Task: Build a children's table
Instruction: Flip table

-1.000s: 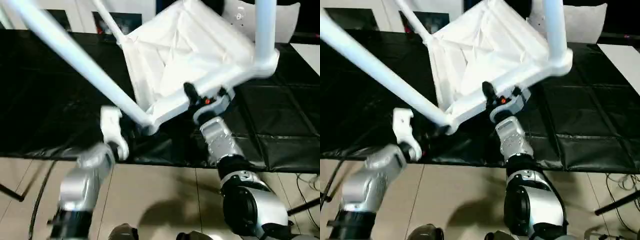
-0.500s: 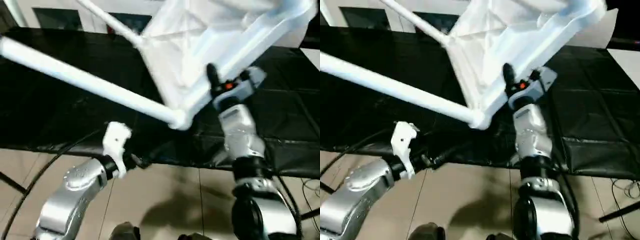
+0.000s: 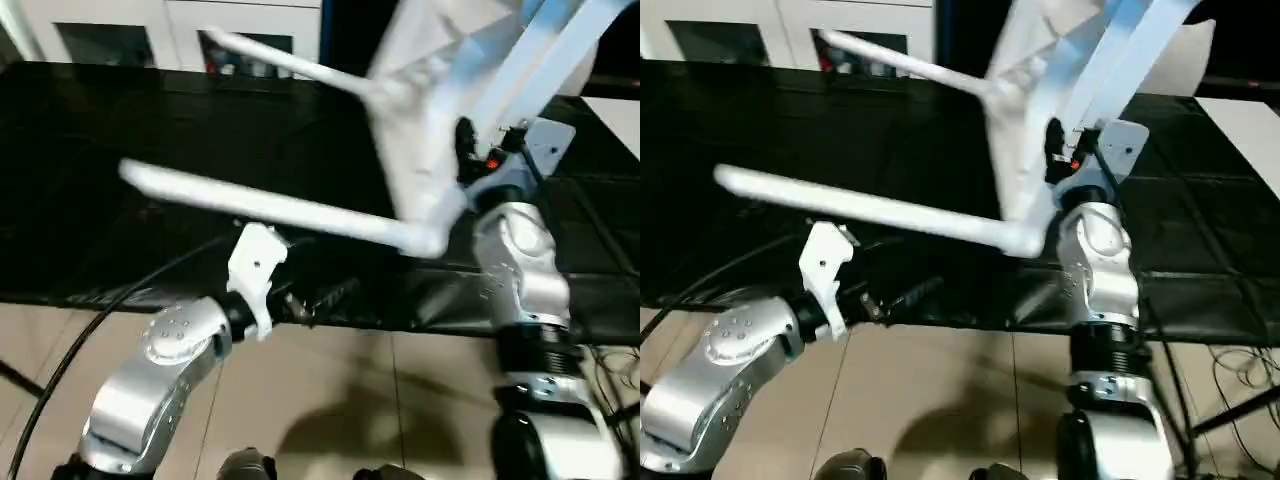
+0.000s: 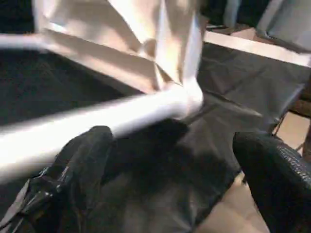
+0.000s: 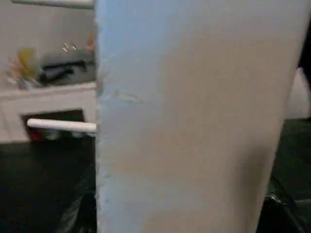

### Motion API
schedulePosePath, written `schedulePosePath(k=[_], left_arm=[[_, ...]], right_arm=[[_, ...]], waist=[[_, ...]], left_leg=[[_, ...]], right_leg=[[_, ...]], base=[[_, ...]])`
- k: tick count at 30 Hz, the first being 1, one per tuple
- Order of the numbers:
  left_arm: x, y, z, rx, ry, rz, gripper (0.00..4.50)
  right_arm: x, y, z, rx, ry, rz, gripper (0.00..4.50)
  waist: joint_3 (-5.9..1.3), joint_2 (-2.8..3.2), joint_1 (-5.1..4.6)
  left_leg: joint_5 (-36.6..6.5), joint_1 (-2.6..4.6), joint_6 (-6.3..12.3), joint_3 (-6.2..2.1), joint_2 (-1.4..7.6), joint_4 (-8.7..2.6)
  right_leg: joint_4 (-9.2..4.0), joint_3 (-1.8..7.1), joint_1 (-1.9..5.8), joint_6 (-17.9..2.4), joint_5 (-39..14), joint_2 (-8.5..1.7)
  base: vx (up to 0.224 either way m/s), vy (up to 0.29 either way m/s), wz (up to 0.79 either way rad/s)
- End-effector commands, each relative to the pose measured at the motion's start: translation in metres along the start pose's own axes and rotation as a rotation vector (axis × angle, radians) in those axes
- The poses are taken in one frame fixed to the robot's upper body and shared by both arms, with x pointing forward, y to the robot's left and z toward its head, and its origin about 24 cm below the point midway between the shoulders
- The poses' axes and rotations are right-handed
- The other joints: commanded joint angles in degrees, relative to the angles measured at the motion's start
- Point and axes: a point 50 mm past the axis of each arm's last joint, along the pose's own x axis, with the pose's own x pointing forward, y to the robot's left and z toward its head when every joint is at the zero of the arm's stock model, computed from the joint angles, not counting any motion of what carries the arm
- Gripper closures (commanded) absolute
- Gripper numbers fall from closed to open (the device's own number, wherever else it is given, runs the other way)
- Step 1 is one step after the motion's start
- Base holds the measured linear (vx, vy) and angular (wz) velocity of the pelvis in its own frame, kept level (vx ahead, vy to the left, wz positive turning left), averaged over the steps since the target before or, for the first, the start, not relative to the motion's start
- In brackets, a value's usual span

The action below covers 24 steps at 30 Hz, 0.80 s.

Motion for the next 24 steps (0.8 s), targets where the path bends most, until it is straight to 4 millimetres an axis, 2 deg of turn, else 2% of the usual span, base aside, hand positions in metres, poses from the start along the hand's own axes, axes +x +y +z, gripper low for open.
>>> schedulePosePath(k=[1, 2, 3, 4, 6, 7, 8, 9, 10, 11, 12, 13, 14, 15, 17, 18, 19, 21, 23, 24], left_arm=[[0.001, 0.005, 0.02, 0.068, -0.071, 0.047, 0.0], [0.002, 0.009, 0.029, 0.091, -0.099, 0.073, 0.0], [0.002, 0.011, 0.033, 0.101, -0.111, 0.084, 0.0], [0.003, 0.018, 0.045, 0.139, -0.14, 0.12, 0.0], [0.004, 0.02, 0.05, 0.159, -0.148, 0.136, 0.0], [0.003, 0.025, 0.058, 0.205, -0.159, 0.164, 0.0], [0.002, 0.027, 0.063, 0.248, -0.159, 0.178, 0.0], [0.002, 0.028, 0.066, 0.278, -0.159, 0.188, 0.0], [0.003, 0.03, 0.072, 0.323, -0.165, 0.197, 0.0], [0.003, 0.03, 0.074, 0.338, -0.168, 0.202, 0.0], [0.004, 0.033, 0.084, 0.41, -0.184, 0.229, 0.0], [0.006, 0.036, 0.098, 0.511, -0.208, 0.259, 0.0], [0.007, 0.036, 0.1, 0.525, -0.214, 0.261, 0.0], [0.007, 0.036, 0.107, 0.57, -0.232, 0.267, 0.0], [0.008, 0.03, 0.124, 0.732, -0.288, 0.249, 0.0], [0.008, 0.029, 0.126, 0.763, -0.293, 0.238, 0.0], [0.008, 0.028, 0.131, 0.806, -0.309, 0.242, 0.0], [0.01, 0.027, 0.142, 0.898, -0.355, 0.283, 0.0], [0.011, 0.026, 0.146, 0.929, -0.378, 0.296, 0.0], [0.011, 0.029, 0.151, 0.954, -0.402, 0.346, 0.0]], right_arm=[[0.003, 0.003, 0.029, -0.069, -0.118, 0.005, 2.6], [0.003, 0.004, 0.029, -0.093, -0.116, 0.018, 2.6], [0.003, 0.005, 0.029, -0.101, -0.116, 0.025, 2.61], [0.005, 0.007, 0.029, -0.123, -0.115, 0.04, 2.61], [0.006, 0.008, 0.029, -0.125, -0.115, 0.039, 2.61], [0.007, 0.01, 0.028, -0.136, -0.115, 0.046, 2.61], [0.007, 0.012, 0.028, -0.141, -0.115, 0.059, 2.61], [0.007, 0.014, 0.028, -0.145, -0.115, 0.067, 2.61], [0.007, 0.016, 0.027, -0.165, -0.107, 0.083, 2.62], [0.007, 0.017, 0.027, -0.17, -0.104, 0.091, 2.62], [0.007, 0.021, 0.024, -0.193, -0.091, 0.126, 2.62], [0.008, 0.023, 0.02, -0.228, -0.071, 0.14, 2.27], [0.008, 0.023, 0.019, -0.231, -0.067, 0.139, 2.06], [0.007, 0.023, 0.017, -0.237, -0.054, 0.136, 2.06], [0.005, 0.021, 0.009, -0.247, -0.019, 0.107, 1.81], [0.004, 0.02, 0.008, -0.253, -0.011, 0.099, 1.81], [0.004, 0.019, 0.005, -0.262, 0.001, 0.087, 1.57], [0.003, 0.016, -0.003, -0.267, 0.029, 0.059, 1.46], [0.002, 0.015, -0.007, -0.269, 0.044, 0.049, 1.41], [0.0, 0.012, -0.011, -0.282, 0.062, 0.038, 1.41]], waist=[[-4.12, -0.64, -0.39], [-4.32, -0.93, -0.46], [-4.23, -0.9, -0.46], [-4.27, -0.69, -0.5], [-4.12, -0.84, -0.72], [-4.2, -0.86, -0.86], [-4.48, -0.86, -0.95], [-4.44, -0.86, -1.03], [-4.57, -1.09, -1.19], [-4.58, -0.87, -1.24], [-4.41, -0.94, -1.33], [-4.34, -0.86, -1.31], [-4.3, -0.91, -1.33], [-4.28, -0.96, -1.44], [-4.7, -1.06, -1.46], [-4.64, -1.04, -1.39], [-4.79, -0.89, -1.44], [-4.49, -0.57, -1.45], [-4.56, -0.6, -1.26], [-4.82, -0.58, -1.2]], left_leg=[[-7.0, 0.8, 1.33, -1.33, 3.03, -4.38], [-6.5, 0.79, 1.43, -1.32, 3.08, -4.32], [-6.2, 0.75, 1.56, -1.33, 3.05, -4.33], [-5.6, 0.77, 1.69, -1.34, 3.04, -4.2], [-5.3, 0.79, 2.17, -1.29, 2.98, -4.14], [-5.2, 0.66, 2.41, -1.37, 3.01, -4.11], [-4.8, 0.79, 2.58, -1.36, 3.04, -3.99], [-4.5, 0.72, 2.75, -1.39, 3.07, -3.99], [-4.3, 0.73, 2.87, -1.32, 3.08, -3.92], [-4.0, 0.72, 2.85, -1.34, 3.07, -3.85], [-4.1, 0.61, 2.92, -1.32, 3.02, -3.89], [-4.3, 0.71, 2.9, -1.39, 3.11, -3.93], [-4.7, 0.84, 2.66, -1.36, 3.03, -3.89], [-4.7, 0.69, 2.52, -1.43, 3.07, -3.95], [-4.2, 0.54, 1.95, -1.5, 3.09, -3.78], [-4.3, 0.65, 1.87, -1.51, 3.13, -3.78], [-4.5, 0.76, 1.57, -1.48, 3.19, -3.74], [-5.4, 0.82, 1.1, -1.41, 3.21, -3.85], [-6.7, 0.92, 0.27, -1.47, 3.3, -3.91], [-7.0, 0.99, 0.1, -1.53, 3.34, -3.88]], right_leg=[[-5.37, 4.54, 3.73, -3.3, -12.8, -5.22], [-5.21, 4.51, 3.9, -3.5, -12.1, -5.22], [-5.17, 4.47, 3.89, -3.6, -11.8, -5.15], [-4.96, 4.52, 3.87, -4.0, -10.3, -5.14], [-4.96, 4.52, 3.84, -4.4, -8.9, -5.03], [-4.81, 4.47, 4.09, -4.7, -8.7, -5.16], [-4.65, 4.45, 4.08, -4.9, -8.2, -5.1], [-4.62, 4.47, 4.09, -5.0, -7.8, -5.14], [-4.6, 4.45, 4.14, -5.2, -7.7, -5.16], [-4.52, 4.46, 4.1, -5.4, -7.8, -5.22], [-4.65, 4.43, 4.06, -5.4, -8.0, -5.17], [-4.68, 4.46, 3.99, -5.3, -8.4, -5.11], [-4.68, 4.49, 3.9, -5.1, -8.9, -5.08], [-4.68, 4.47, 4.09, -5.3, -9.0, -5.22], [-4.53, 4.44, 4.44, -5.6, -8.9, -5.44], [-4.62, 4.5, 4.29, -5.4, -9.2, -5.49], [-4.46, 4.54, 4.23, -5.7, -9.1, -5.52], [-4.76, 4.61, 3.99, -5.9, -9.8, -5.42], [-4.71, 4.58, 4.06, -6.1, -10.9, -5.52], [-4.68, 4.53, 4.19, -6.2, -11.2, -5.54]], base=[[0.0, 0.0, 0.0], [0.0, 0.0, 0.0], [0.0, 0.0, 0.0], [0.0, 0.0, 0.0], [0.0, 0.0, 0.0], [0.0, 0.0, 0.0], [0.0, 0.0, 0.0], [0.0, 0.0, 0.0], [0.0, 0.0, 0.0], [0.0, 0.0, 0.0], [0.0, 0.0, 0.0], [0.0, 0.0, 0.0], [0.0, 0.0, 0.0], [0.0, 0.0, 0.0], [0.0, 0.0, 0.0], [0.0, 0.0, 0.0], [0.0, 0.0, 0.0], [0.0, 0.0, 0.0], [0.0, 0.0, 0.0], [0.0, 0.0, 0.0]])
